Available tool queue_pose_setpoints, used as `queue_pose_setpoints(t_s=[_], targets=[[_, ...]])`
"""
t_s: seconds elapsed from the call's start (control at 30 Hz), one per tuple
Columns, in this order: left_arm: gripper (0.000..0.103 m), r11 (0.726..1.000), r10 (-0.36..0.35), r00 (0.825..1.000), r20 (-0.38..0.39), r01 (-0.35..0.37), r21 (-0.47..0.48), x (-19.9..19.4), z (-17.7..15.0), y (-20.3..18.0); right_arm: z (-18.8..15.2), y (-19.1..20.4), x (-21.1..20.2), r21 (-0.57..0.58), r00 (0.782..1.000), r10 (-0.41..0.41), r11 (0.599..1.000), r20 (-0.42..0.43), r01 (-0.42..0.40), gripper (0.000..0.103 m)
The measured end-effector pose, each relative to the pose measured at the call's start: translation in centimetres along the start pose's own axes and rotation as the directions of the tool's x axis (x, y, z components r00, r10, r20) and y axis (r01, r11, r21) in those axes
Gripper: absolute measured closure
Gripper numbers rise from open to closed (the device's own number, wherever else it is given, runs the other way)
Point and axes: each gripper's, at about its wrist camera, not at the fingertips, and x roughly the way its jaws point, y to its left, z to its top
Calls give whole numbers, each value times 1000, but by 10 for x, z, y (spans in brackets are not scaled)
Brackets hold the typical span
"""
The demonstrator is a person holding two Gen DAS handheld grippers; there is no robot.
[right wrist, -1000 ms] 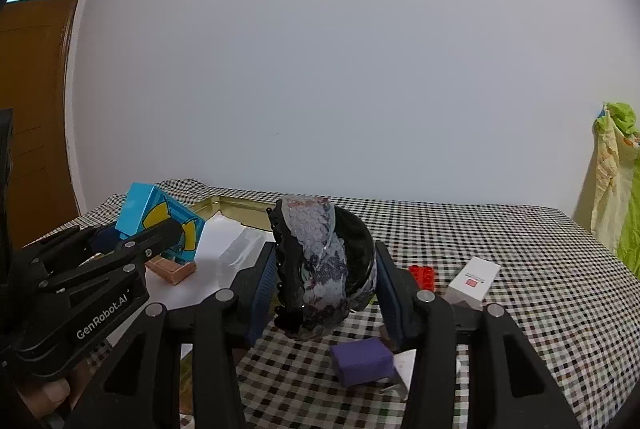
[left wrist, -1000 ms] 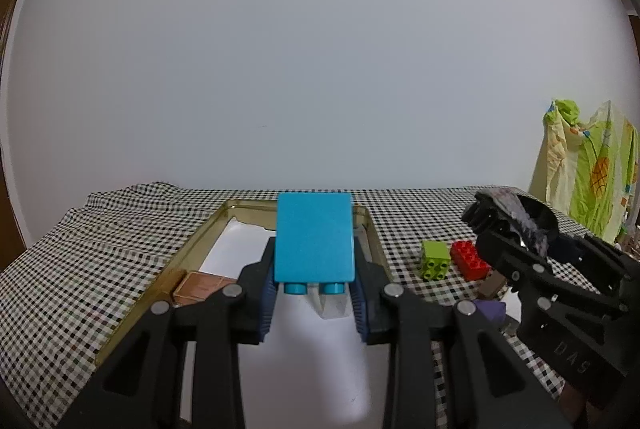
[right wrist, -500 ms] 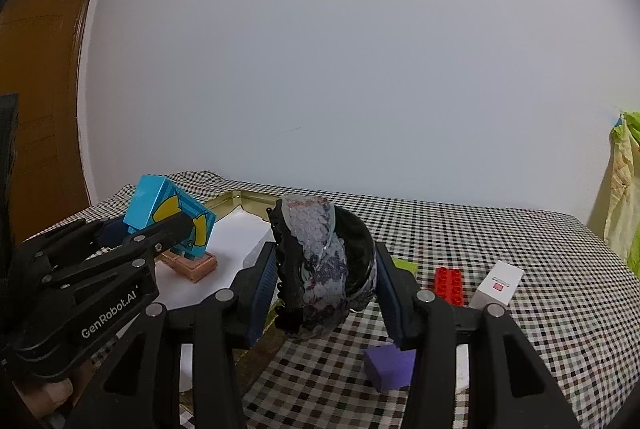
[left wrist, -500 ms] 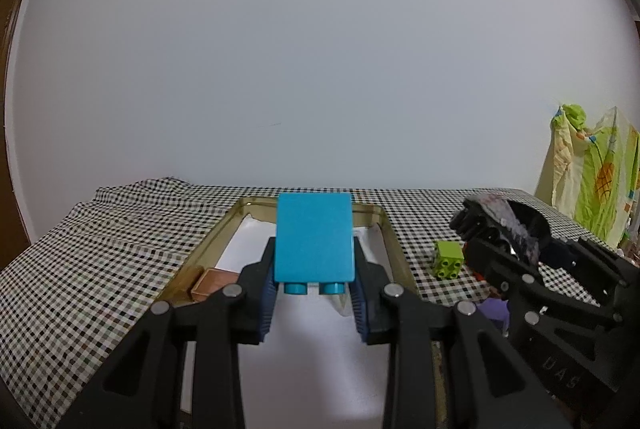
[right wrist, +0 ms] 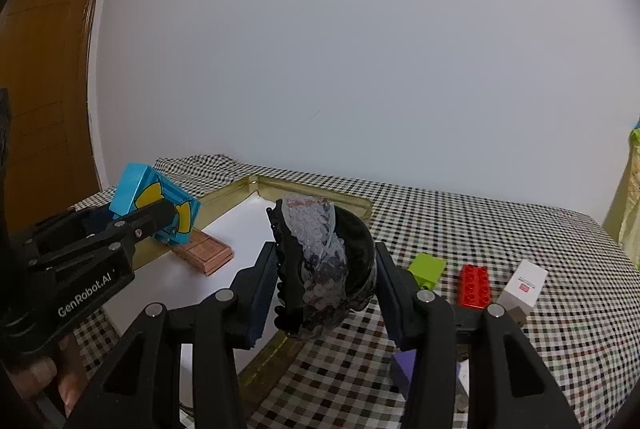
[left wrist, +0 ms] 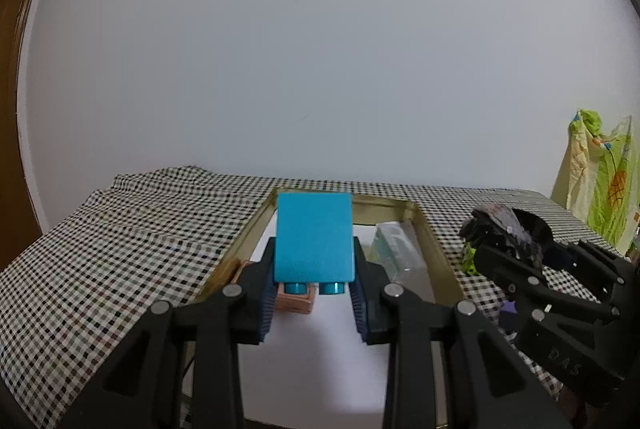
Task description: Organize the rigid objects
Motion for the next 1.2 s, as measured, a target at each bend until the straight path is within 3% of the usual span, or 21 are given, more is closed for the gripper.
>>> queue_pose_setpoints(t_s=[0.33, 0.57, 0.93, 1.2], targets=[[73, 998, 67, 996, -60, -66, 15, 17, 12, 15, 8, 30, 17, -40, 993, 82, 995, -87, -86, 54], [73, 999, 27, 986, -166, -31, -20, 38, 19, 32, 18, 27, 46, -13, 978, 138, 990, -156, -142, 54], [73, 999, 38, 975, -219, -31, 36, 62, 27, 26, 34, 35, 75, -38, 965, 155, 985, -211, -167, 53], [73, 999, 48, 963, -266, -42, 31, 77, 26, 35, 39, 51, 74, -38, 956, 150, 986, -252, -165, 53]])
